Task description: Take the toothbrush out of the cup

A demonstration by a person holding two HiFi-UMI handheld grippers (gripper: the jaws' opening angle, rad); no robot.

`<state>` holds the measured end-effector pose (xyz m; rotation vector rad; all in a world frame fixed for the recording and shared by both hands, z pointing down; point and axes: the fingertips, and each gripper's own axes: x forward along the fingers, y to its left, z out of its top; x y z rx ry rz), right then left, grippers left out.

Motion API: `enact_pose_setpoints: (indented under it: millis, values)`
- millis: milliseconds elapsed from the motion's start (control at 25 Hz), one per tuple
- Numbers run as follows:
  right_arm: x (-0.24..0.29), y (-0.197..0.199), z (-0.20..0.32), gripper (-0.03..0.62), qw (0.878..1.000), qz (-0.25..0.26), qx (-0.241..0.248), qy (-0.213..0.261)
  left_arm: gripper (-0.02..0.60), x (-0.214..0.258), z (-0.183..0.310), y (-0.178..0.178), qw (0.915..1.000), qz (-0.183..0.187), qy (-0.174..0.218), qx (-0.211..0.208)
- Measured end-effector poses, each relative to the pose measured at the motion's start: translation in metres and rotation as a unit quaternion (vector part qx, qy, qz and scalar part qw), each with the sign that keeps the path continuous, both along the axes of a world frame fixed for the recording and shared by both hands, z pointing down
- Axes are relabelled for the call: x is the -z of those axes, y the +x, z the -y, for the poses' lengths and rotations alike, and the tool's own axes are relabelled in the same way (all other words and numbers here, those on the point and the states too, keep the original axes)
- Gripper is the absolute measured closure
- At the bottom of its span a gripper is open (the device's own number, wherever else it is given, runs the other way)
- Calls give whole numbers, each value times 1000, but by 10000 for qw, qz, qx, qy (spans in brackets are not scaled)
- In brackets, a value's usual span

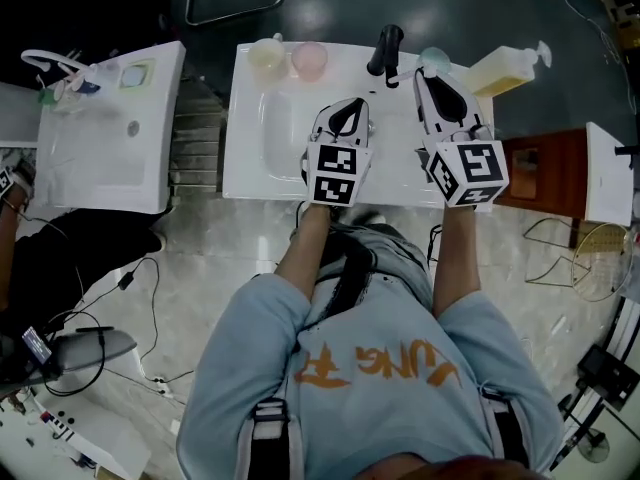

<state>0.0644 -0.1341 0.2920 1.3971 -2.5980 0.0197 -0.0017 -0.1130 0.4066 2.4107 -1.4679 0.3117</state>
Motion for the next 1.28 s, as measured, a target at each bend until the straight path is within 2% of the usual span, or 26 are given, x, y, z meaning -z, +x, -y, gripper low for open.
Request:
enact_pose_setpoints:
  millis: [800, 1040, 1280]
  values:
    - [-30, 183, -34, 554, 9932, -269, -1067, -370, 574, -19, -27, 173, 9948, -162, -157, -990]
    - [-54, 231, -41, 554, 9893, -390, -1165, -782, 574, -24, -34, 217, 9935, -215, -217, -1098]
    - [-91, 255, -46, 554, 9826, -522, -1029, -1459, 574, -41, -39, 235, 9939, -258, -396, -993]
